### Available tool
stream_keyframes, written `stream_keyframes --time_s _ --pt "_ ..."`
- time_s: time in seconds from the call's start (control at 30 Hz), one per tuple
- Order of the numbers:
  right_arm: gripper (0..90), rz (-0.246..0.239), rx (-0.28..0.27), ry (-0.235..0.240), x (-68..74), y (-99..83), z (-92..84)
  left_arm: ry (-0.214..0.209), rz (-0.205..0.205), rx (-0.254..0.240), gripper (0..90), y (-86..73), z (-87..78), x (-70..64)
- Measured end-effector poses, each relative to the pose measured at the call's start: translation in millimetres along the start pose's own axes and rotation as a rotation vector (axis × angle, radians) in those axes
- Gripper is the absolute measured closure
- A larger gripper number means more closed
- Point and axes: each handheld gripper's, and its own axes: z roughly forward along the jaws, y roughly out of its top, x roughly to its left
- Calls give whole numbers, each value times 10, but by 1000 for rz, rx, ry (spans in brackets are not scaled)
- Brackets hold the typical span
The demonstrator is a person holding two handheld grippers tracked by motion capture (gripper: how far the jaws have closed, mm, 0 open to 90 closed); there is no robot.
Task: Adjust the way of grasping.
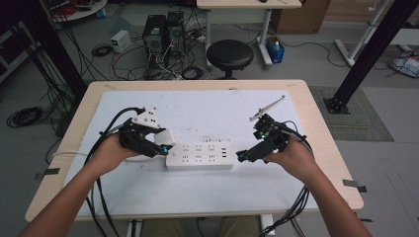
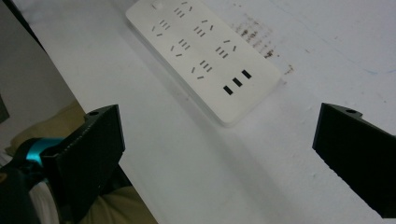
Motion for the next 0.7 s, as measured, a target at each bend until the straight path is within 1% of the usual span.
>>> stream_keyframes --time_s 0.07,0.1,0.13,0.2,0.23,0.3,0.33,0.43,0.5,0.63,0.7 --pt "15 14 -12 22 16 15 3 -9 12 0 424 37 45 -39" --pt "16 23 -27 41 13 21 6 -13 27 3 424 55 58 -51" --pt "16 31 -36 58 13 24 3 -18 29 -4 424 71 77 -71" --pt "16 62 -54 87 7 26 -8 -24 42 -8 424 100 106 -101" --pt "16 65 -62 95 -1 25 -10 -25 46 -12 424 117 127 -126" --pt "16 90 -81 120 -6 31 -15 -39 72 -14 425 157 169 -163" --pt "16 96 -88 131 -10 32 -13 -45 78 -15 424 175 187 -182" --pt "17 128 -102 157 -10 40 -4 -60 102 -23 424 232 235 -233" --pt "17 170 -110 195 -11 47 11 -70 122 -28 424 270 260 -262" --pt "39 245 -120 271 -8 63 45 -78 135 -49 425 340 302 -321" --pt "39 271 -127 305 -12 71 74 -85 142 -59 425 368 327 -345"
